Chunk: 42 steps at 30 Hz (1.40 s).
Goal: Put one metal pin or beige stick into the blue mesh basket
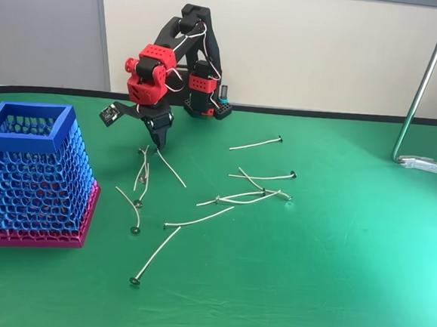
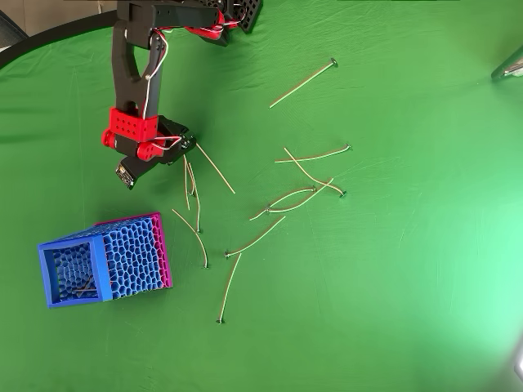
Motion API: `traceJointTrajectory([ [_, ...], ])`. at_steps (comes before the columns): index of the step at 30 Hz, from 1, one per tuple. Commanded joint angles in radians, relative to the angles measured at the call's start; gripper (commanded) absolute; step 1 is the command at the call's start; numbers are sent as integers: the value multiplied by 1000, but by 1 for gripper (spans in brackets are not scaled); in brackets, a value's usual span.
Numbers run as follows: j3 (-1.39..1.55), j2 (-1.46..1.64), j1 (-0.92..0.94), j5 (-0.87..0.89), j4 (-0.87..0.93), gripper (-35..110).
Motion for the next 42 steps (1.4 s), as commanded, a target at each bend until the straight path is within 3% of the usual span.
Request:
traceJointTrajectory([
  [1, -41, 6, 9, -9, 2, 16],
  [16, -72, -40, 14, -15, 2, 13],
  [23, -78, -43, 14, -18, 2, 0],
  [28, -81, -34, 12, -17, 2, 0],
  [42, -86, 311, -25, 77, 5, 0],
])
